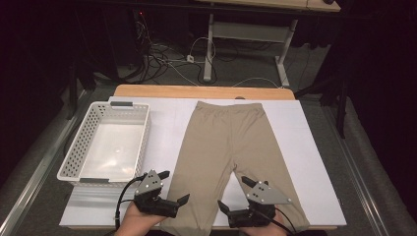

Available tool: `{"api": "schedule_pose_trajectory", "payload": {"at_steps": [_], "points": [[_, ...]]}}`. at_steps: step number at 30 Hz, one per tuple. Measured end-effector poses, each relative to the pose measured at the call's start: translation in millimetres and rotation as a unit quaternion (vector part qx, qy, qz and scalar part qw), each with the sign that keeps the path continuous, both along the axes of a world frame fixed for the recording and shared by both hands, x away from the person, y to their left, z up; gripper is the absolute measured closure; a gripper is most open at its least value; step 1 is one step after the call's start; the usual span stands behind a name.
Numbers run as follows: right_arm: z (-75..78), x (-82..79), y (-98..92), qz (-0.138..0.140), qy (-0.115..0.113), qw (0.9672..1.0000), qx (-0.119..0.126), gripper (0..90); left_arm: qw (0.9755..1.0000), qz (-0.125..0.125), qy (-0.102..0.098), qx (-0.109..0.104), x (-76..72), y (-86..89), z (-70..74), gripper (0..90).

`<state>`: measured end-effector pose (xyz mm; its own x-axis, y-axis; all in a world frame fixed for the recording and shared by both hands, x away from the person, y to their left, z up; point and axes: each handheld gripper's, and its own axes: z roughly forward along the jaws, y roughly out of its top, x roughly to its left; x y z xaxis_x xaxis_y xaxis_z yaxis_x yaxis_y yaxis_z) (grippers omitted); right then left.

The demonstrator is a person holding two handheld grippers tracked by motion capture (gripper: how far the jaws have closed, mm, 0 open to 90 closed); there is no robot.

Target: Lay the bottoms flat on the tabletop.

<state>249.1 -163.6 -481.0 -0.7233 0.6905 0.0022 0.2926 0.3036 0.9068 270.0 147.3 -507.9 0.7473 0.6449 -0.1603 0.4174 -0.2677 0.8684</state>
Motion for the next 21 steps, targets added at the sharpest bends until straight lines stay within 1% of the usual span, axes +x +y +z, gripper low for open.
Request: {"api": "schedule_pose_trajectory", "payload": {"at_steps": [3,6,9,10,13,14,17,18,20,21], "points": [[-1.0,2.5,17.1,0.019,-0.002,0.9998,0.009,0.0,1.0,0.002,0.005,-0.003,0.3,2.3,0.0,0.0],[-5.9,1.6,31.9,0.036,0.002,0.9993,0.014,0.0,1.0,0.004,0.004,-0.004,1.0,3.3,0.3,0.0],[-11.2,-1.2,39.4,0.047,0.006,0.9987,0.018,0.0,1.0,0.007,0.003,-0.005,1.5,3.5,-0.1,0.0],[-13.0,-2.7,40.8,0.051,0.008,0.9986,0.016,0.0,0.9999,0.009,0.002,-0.009,1.2,3.5,0.2,0.0],[-17.0,-6.5,42.4,0.059,0.011,0.9981,0.012,0.0,0.9998,0.008,-0.008,-0.019,-0.2,1.8,3.5,0.0],[-16.8,-7.1,41.8,0.061,0.012,0.998,0.012,0.0,0.9998,0.008,-0.008,-0.019,-0.1,1.0,4.6,0.0],[-11.3,-6.3,35.2,0.057,0.003,0.9982,0.017,0.0,0.9996,0.008,-0.005,-0.027,2.2,-2.1,4.2,0.0],[-9.5,-5.8,32.7,0.055,0.002,0.9983,0.021,0.0,0.9996,0.009,-0.003,-0.027,4.7,-4.3,3.5,0.0],[-7.5,-5.3,29.3,0.055,0.0,0.9982,0.023,0.0,0.9998,0.012,-0.002,-0.014,11.3,-11.0,3.0,0.0],[-7.0,-5.3,28.1,0.057,0.0,0.9981,0.022,0.0,0.9999,0.012,0.001,-0.011,14.9,-13.4,3.0,0.0]]}}
